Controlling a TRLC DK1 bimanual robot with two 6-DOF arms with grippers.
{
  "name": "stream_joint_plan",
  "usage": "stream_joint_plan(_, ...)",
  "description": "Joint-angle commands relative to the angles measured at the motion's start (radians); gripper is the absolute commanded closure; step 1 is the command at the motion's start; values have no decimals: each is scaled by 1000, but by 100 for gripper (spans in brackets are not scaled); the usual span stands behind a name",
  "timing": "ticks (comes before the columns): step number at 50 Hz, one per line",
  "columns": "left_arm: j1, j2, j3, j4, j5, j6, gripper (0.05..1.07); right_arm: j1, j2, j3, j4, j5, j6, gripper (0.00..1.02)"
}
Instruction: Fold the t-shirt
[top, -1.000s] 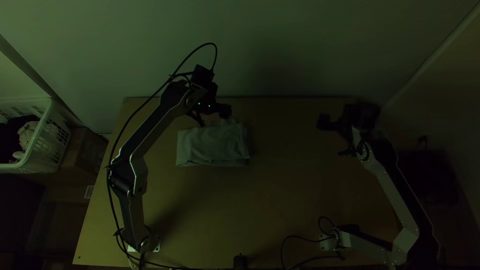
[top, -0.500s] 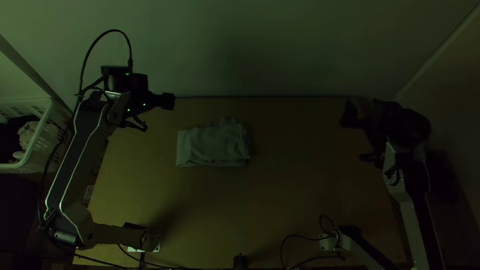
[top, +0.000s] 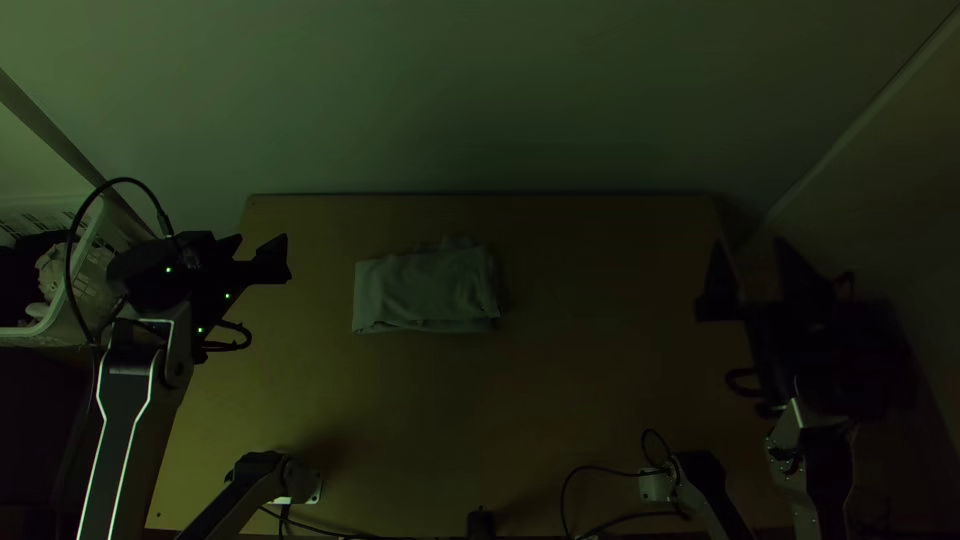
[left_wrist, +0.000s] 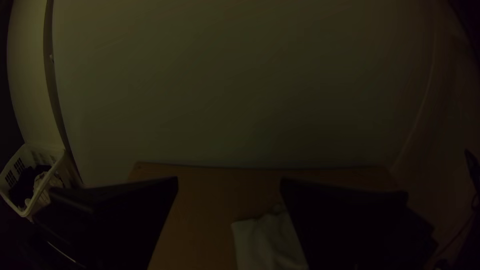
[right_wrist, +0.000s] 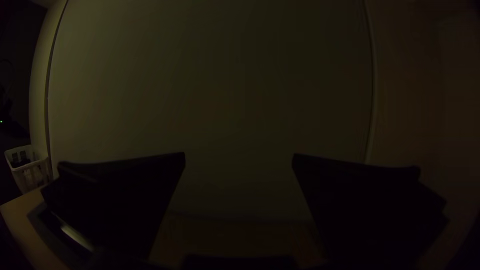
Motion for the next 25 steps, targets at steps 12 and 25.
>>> stream_joint_plan(12, 75, -353, -333, 246, -11, 60, 10, 9, -217, -174, 20, -4, -4, 4)
stream_joint_plan(25, 114, -585, -554, 351, -11, 65, 10, 10, -401, -331, 20, -2, 1, 4)
